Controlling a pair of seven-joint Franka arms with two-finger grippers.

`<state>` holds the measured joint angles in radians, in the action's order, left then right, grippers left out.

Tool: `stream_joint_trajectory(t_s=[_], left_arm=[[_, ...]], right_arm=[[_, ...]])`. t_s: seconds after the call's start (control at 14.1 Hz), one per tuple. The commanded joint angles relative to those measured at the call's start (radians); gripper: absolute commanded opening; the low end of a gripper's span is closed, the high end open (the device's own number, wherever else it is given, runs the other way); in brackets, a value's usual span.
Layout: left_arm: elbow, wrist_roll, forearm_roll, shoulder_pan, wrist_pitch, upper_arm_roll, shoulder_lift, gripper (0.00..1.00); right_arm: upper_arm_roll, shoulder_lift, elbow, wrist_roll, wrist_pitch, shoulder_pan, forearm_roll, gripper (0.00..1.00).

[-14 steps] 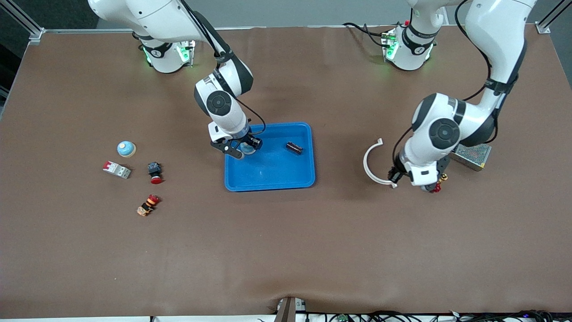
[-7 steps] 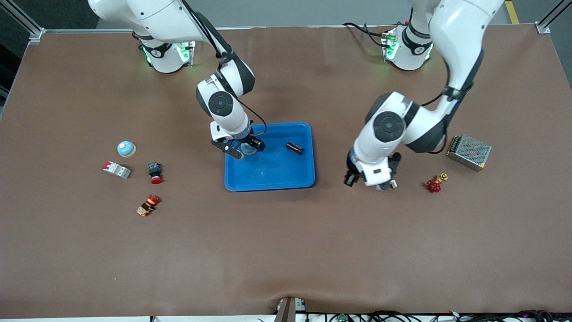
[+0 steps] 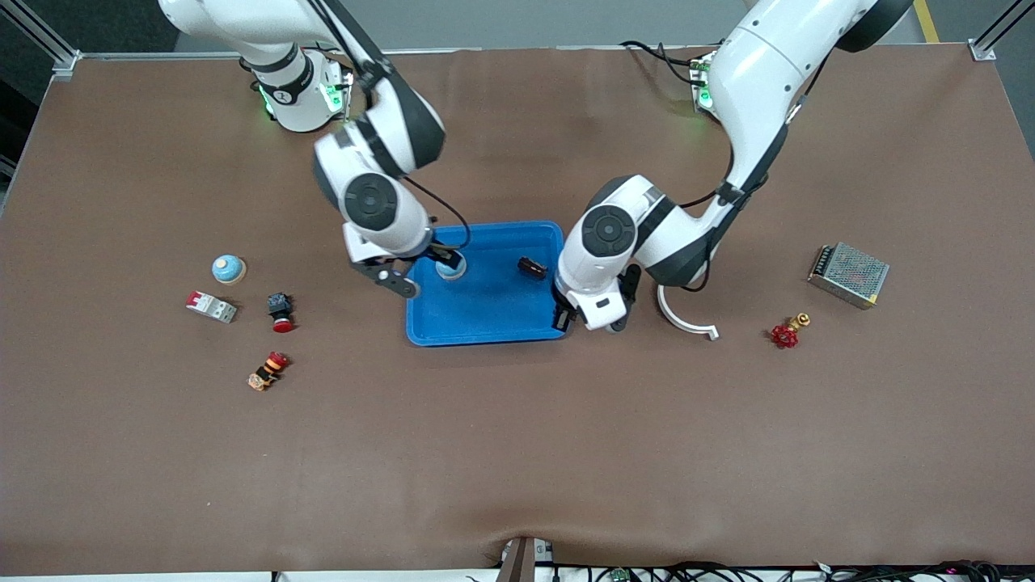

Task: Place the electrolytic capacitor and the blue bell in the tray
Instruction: 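Release the second capacitor into the tray while the right gripper withdraws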

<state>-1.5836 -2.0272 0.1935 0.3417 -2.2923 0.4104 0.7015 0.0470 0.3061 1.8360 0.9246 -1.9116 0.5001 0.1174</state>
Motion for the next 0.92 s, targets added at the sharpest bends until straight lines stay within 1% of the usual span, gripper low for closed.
stream_joint_trajectory(t_s=[0.0,0.14,0.21,0.28,0.42,0.64,0.71,0.78,0.85], left_arm=[[0.044,-0.105,0.014,0.063,0.014,-0.018,0.024,0.0],[0.043,-0.171,0.014,0.103,0.014,-0.021,0.039,0.0],[0.043,-0.198,0.015,0.12,0.014,-0.027,0.045,0.0],[0.043,-0.218,0.015,0.134,0.013,-0.041,0.055,0.0],[0.043,-0.24,0.014,0.169,-0.009,-0.082,0.065,0.0],[0.045,-0.263,0.012,0.195,-0.065,-0.114,0.088,0.0],[0.045,-0.263,0.012,0.195,-0.075,-0.114,0.093,0.1],[0.048,-0.263,0.012,0.194,-0.075,-0.114,0.093,0.39],[0.059,-0.26,0.014,0.194,-0.075,-0.114,0.093,0.63]], right_arm=[[0.011,-0.108,0.017,-0.305,0.127,-0.154,-0.05,1.0],[0.011,-0.139,0.028,-0.564,0.169,-0.279,-0.058,1.0],[0.011,-0.148,0.032,-0.657,0.174,-0.317,-0.067,1.0],[0.01,-0.153,0.032,-0.711,0.177,-0.34,-0.087,1.0],[0.011,-0.154,0.035,-0.76,0.178,-0.348,-0.163,1.0],[0.011,-0.154,0.051,-0.826,0.172,-0.362,-0.203,1.0],[0.011,-0.163,0.075,-0.828,0.158,-0.377,-0.203,1.0],[0.011,-0.182,0.116,-0.829,0.117,-0.394,-0.203,1.0],[0.011,-0.212,0.174,-0.83,0.067,-0.408,-0.203,1.0]])
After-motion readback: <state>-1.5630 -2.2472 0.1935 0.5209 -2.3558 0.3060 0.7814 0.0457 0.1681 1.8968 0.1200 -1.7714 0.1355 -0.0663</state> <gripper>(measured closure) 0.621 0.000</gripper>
